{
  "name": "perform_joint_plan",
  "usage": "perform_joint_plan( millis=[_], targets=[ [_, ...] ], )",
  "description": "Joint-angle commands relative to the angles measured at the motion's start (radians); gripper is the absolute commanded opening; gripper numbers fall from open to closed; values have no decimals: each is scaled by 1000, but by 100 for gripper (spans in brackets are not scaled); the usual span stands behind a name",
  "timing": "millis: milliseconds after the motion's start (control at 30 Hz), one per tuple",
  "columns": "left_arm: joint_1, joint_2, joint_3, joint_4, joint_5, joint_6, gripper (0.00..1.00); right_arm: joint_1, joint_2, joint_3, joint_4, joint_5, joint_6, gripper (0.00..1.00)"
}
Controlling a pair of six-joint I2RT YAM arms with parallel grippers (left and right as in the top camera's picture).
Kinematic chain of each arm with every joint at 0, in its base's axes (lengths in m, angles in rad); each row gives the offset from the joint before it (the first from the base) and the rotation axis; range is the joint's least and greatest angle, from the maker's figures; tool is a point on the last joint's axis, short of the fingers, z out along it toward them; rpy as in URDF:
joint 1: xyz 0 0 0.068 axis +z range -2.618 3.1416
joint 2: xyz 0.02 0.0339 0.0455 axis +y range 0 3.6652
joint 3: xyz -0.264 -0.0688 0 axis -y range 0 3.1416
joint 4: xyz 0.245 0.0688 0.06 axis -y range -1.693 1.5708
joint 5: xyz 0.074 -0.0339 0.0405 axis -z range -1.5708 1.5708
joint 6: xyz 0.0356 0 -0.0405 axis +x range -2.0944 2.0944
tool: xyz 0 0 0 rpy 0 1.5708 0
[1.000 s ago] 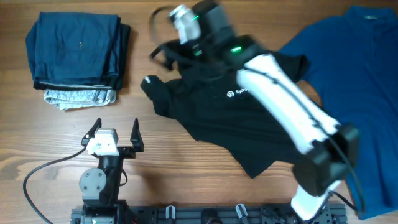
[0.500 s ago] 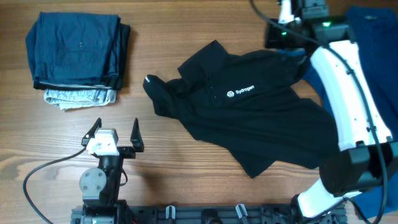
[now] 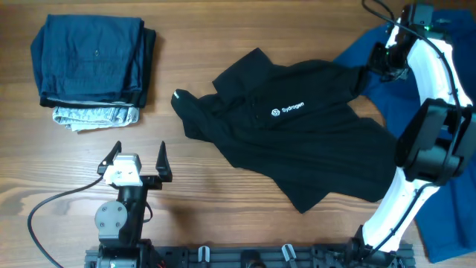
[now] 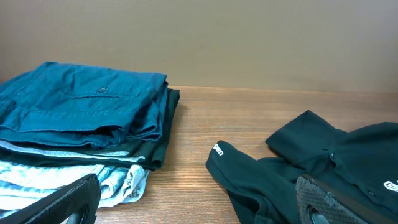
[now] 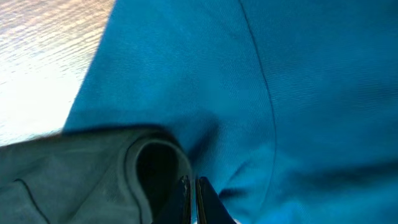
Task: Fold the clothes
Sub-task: 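Release the black polo and move the right gripper back right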
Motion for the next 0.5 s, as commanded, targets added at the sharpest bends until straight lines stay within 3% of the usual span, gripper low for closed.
perform_joint_plan(
  millis=[0,267,467],
  targets=[
    [-5,-2,-8,0,-6,19,100,-20,43,-3,12,-64,-15,4],
    [-5,-2,-8,0,-6,19,100,-26,135,-3,86,-100,-16,4],
    [-5,-2,-8,0,-6,19,100,-39,192,-27,122,17,-21,4]
  ],
)
